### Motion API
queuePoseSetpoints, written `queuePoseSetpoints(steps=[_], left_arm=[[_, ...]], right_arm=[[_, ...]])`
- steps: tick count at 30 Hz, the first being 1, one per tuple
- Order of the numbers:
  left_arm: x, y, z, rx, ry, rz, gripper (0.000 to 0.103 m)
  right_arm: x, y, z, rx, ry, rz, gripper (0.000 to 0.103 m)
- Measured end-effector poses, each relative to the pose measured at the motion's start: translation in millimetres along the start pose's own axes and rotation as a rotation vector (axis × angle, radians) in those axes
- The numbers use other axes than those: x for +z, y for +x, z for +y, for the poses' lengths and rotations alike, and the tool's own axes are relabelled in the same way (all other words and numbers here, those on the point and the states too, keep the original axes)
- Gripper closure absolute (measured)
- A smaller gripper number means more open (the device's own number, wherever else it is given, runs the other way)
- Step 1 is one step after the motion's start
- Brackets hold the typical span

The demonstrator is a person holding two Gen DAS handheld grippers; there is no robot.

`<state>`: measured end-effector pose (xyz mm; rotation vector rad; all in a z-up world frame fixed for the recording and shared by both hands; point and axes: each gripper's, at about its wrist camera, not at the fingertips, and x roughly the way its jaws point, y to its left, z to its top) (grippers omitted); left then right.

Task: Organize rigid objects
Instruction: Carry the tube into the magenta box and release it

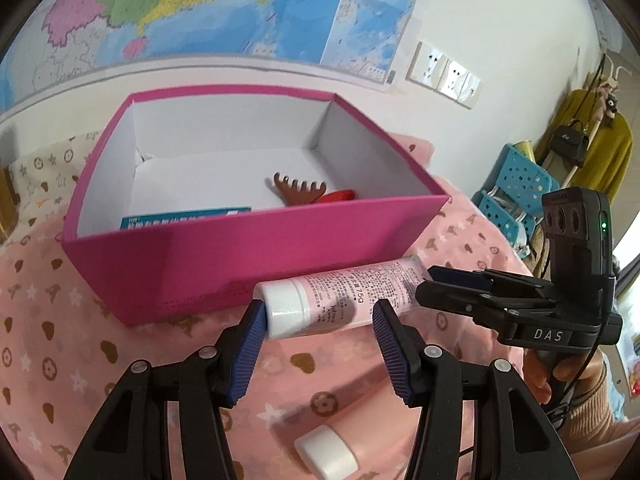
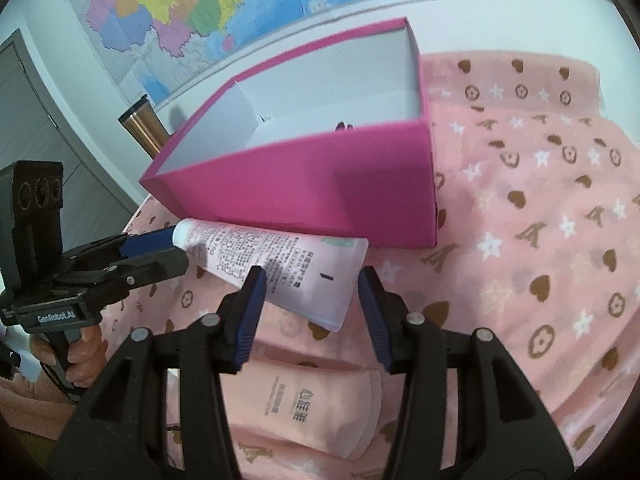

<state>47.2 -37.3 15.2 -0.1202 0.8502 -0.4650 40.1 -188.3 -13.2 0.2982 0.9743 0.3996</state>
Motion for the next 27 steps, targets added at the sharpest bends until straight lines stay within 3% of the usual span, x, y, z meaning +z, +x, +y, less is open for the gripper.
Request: queuePoseSetpoints(steps=[15,27], left_arm=[[19,-18,-12,-0.048,0.007,-0.054,0.048],[39,-22,-21,-0.027,0.051,-0.101,0.048]], right_arm=[[14,-31,9,-0.028,-0.045,-0.077,0.052],[33,-47,13,-0.054,-0.089,-0.13,0.052]])
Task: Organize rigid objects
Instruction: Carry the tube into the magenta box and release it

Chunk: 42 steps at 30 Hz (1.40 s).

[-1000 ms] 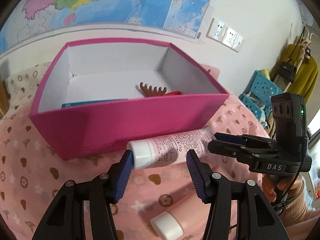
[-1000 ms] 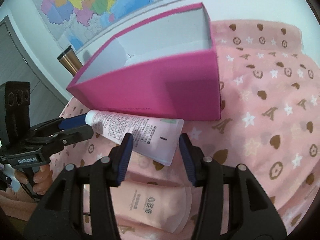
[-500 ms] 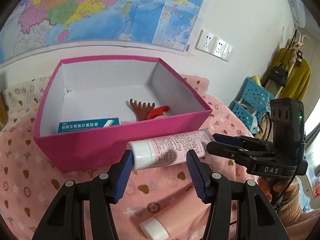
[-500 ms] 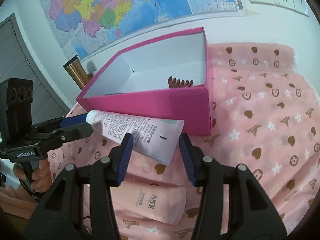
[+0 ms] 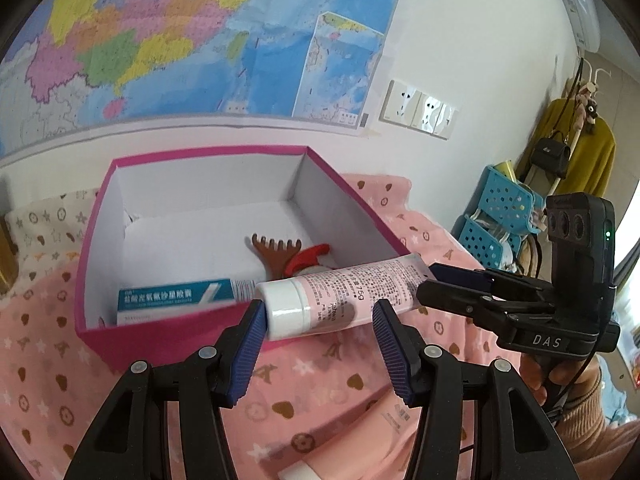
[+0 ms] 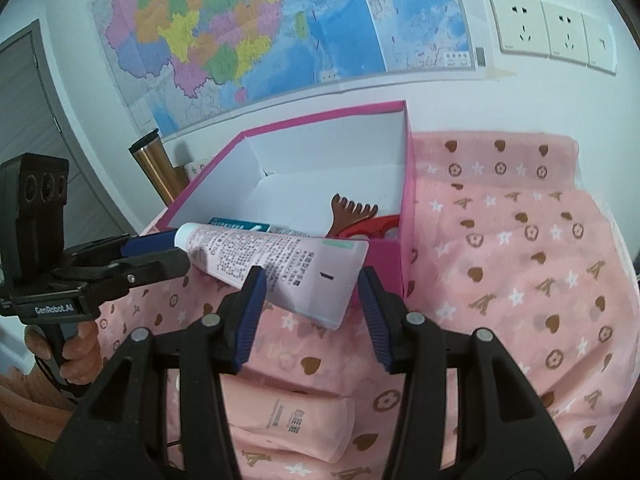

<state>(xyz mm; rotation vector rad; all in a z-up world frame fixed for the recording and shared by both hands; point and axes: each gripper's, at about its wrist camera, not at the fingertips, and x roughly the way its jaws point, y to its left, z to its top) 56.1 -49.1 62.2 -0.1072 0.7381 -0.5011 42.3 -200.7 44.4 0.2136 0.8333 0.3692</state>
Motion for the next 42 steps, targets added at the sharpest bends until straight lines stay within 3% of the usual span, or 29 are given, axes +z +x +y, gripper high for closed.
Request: queuePoseSetpoints(steps=[24,42], left_arm=[[30,22,12,0.022,-0.028,-0.009,0.048],[31,56,24,0.048,-0.05,0.066,0.048]], right_arm=[[42,13,-9,-0.034,-0.038,-0.031,0.052],[49,41,-18,-0.076,-0.046,0.026,0.052]])
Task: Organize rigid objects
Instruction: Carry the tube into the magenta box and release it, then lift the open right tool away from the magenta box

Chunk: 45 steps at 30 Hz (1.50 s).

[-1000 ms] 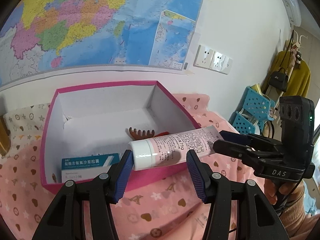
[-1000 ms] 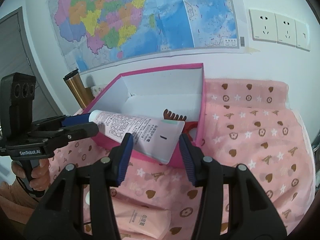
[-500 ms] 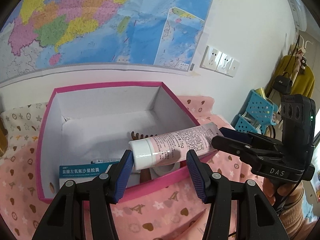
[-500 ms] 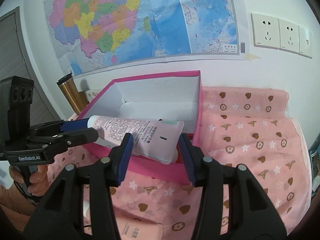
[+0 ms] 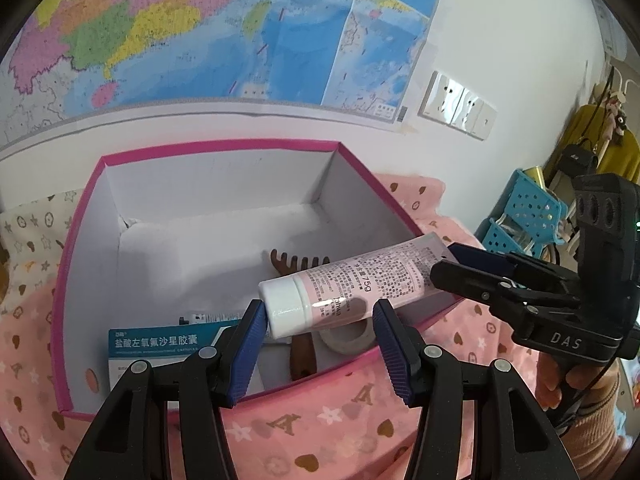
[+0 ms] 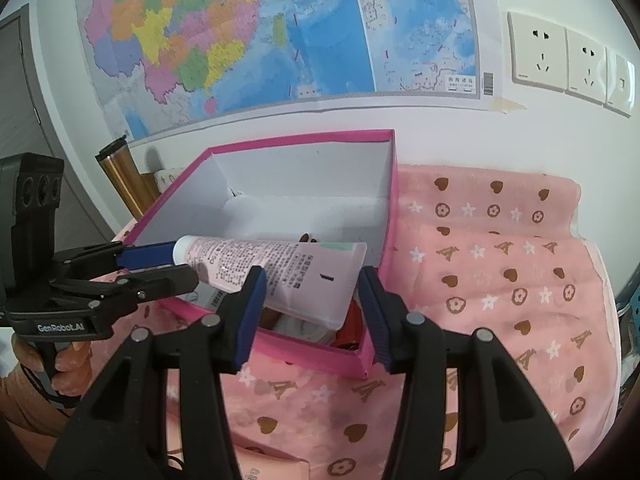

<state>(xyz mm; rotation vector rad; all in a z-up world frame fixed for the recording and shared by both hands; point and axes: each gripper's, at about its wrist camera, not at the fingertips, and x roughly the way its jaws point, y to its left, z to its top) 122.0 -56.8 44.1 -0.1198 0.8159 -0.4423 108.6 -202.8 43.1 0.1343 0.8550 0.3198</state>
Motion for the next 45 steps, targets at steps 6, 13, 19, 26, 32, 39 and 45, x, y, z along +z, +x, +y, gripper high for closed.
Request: queuePoseSetpoints(steps=[6,13,19,26,32,39,45], left_arm=[[1,10,4,0.012,-0.006,0.02,0.048],[2,18,8,0.022,-0.01,0.043,0.048],[1,23,10,0.018,-0.01,0.054,0.048],[-1,19,8,0.019,0.005,0.046,0.048],[-6,2,5,0.013,0.021,0.009,0.048],[-23,-43,-7,-0.006,0.069,-0.076,0.04],[-52,-62,-11,-0.024,0.086,-0.053,0.038]], right_arm=[[0,9,1,-0.026,-0.024,0.022,0.052],[1,13,2,-0.029,-0.034,0.031,0.052],[0,13,4,-0.043,-0.035,0.026,0.052],[-2,6,1,-0.053,-0.021,0.003,0.052],[-9,-7,-3,-0.044,0.003,-0.007,0.052],[-25,-33,-3,0.041,0.023,-0.031,0.052],[-55,-47,-2,0.108,0.049,0.007,0.048]])
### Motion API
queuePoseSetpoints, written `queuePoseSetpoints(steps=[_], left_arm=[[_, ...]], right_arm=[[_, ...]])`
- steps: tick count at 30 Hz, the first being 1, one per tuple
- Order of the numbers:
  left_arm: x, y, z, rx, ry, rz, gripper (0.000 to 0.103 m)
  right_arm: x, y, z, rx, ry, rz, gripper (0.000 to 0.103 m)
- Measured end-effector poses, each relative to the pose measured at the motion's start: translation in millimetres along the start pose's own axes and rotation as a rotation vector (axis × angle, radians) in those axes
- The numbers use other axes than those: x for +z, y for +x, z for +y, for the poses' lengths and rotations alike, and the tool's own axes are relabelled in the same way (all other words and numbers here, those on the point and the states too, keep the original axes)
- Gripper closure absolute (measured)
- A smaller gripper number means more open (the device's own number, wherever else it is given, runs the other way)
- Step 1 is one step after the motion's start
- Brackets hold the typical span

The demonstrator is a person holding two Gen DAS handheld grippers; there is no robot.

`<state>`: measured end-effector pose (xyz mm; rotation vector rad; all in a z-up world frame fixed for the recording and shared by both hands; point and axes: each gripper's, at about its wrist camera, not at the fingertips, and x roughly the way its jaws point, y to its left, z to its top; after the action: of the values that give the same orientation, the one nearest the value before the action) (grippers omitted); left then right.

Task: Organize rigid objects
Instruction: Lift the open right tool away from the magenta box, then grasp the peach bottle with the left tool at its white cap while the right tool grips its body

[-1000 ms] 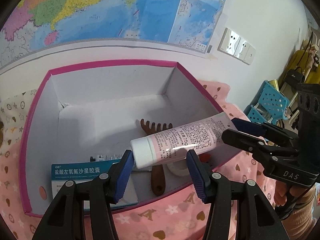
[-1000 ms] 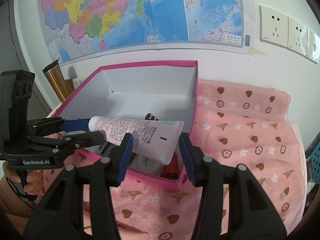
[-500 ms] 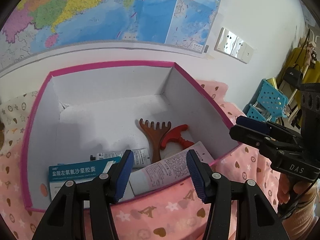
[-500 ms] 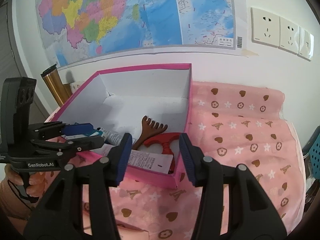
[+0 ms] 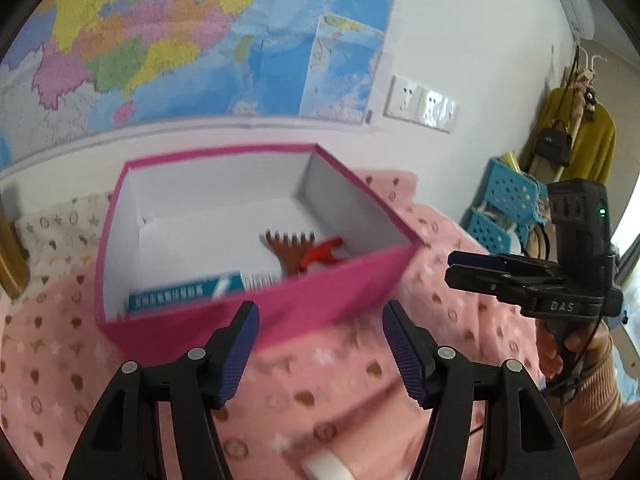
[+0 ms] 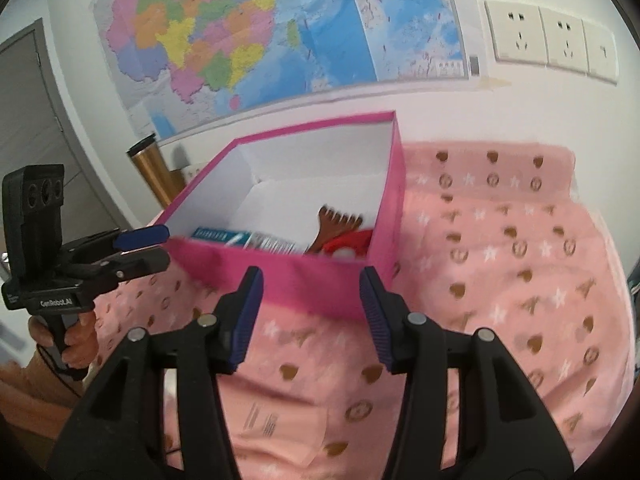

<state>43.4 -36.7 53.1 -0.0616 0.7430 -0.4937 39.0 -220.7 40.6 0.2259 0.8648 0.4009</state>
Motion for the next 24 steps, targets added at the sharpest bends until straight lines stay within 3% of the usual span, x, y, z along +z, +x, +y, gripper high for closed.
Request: queuePoseSetpoints(steps=[8,11,24], left_arm=[[-51,6,2,-0.033,-0.087,0.109,0.038],[-64,7,2,-0.011,-0.101,0.138,0.038],[-93,8,3,-0.015,-0.146,0.209,0.038]], right_arm=[[-64,23,0,0.01,0.071,0.156,0.048],[-79,27,1,-0.005,0.083,0.187,0.048],[-94,28,0,-0.005,0.104,0.212,0.048]])
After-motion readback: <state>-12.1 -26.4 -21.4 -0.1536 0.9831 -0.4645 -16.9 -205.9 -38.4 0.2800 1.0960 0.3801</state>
